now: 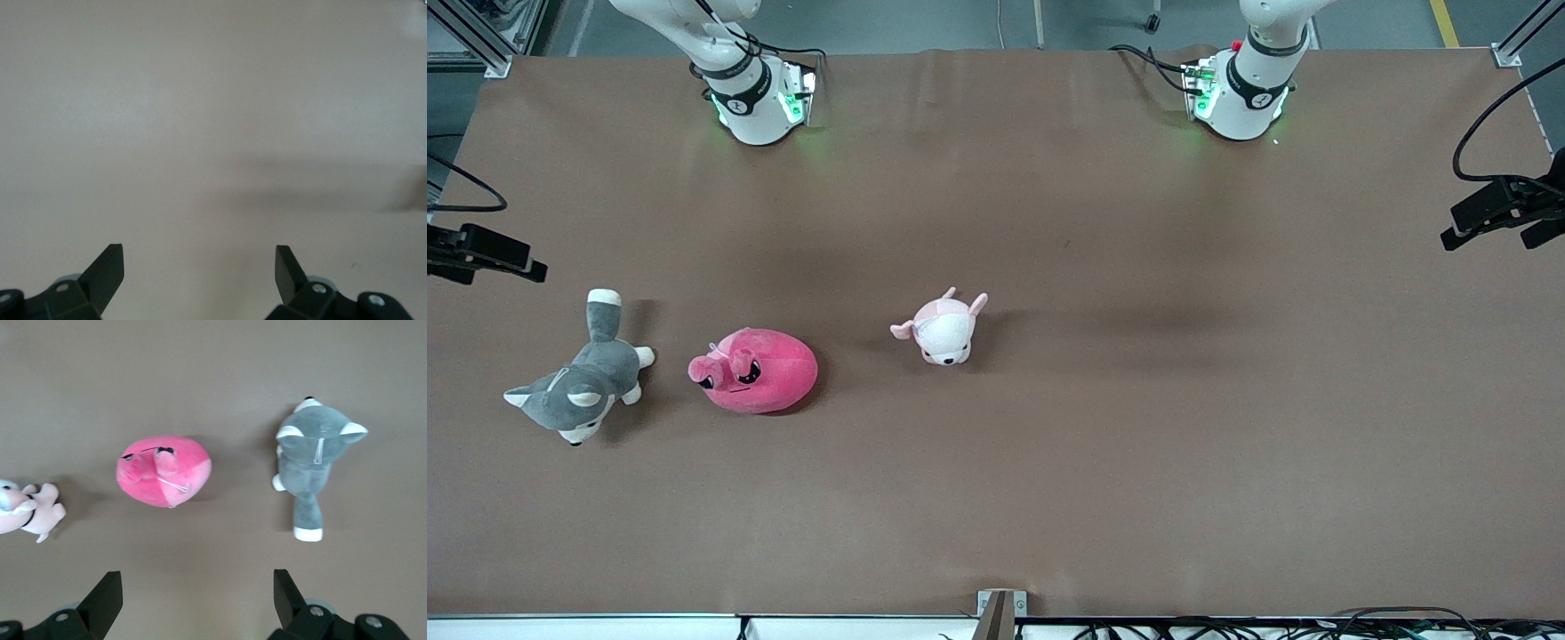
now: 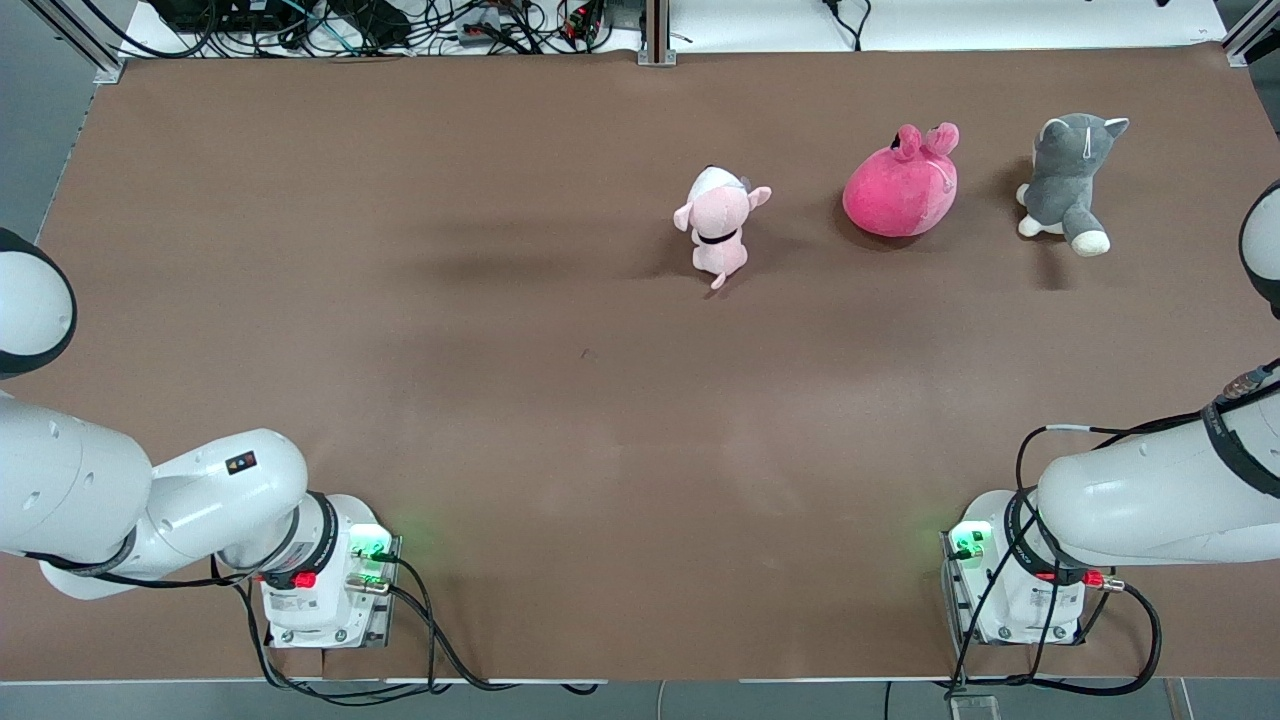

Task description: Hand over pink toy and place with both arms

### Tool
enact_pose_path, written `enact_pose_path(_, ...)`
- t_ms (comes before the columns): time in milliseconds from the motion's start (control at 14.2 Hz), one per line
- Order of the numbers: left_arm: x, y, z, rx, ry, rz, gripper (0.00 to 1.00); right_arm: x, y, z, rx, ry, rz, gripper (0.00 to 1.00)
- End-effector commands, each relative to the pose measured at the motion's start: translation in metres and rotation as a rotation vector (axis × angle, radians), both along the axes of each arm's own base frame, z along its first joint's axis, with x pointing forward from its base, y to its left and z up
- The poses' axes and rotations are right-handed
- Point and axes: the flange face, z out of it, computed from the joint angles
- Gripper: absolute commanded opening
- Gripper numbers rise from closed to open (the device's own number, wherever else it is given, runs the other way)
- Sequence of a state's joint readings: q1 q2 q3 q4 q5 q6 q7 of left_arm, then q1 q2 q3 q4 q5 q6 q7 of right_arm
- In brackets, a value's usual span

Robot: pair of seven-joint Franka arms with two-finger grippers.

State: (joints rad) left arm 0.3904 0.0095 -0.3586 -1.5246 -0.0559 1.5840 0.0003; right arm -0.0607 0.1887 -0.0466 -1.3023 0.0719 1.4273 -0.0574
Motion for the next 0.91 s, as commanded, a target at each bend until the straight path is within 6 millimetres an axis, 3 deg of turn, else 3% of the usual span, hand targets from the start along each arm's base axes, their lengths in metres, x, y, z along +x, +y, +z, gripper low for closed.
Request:
enact_pose_path(0, 0.002, -0.004, 0.006, -0.004, -0.009, -0.012, 1.0, -0.003, -0.006, 0.0, -0.035, -0.007, -0.024, 1.0)
enact_pose_path(140, 0.001, -0.007, 0.012, -0.002, -0.013, -0.017, 1.0, -0.002, -0.006, 0.013, -0.038, -0.036, -0.022, 1.0)
enact_pose_path(421, 0.001, -0.01, 0.012, 0.0, -0.008, -0.022, 1.0, 0.0, 0.003, 0.017, -0.05, -0.072, -0.029, 1.0)
enact_pose_path(842, 0.0, -0.014, 0.015, 0.002, -0.014, -0.028, 1.0, -0.018, 0.012, 0.012, -0.049, -0.137, -0.02, 1.0)
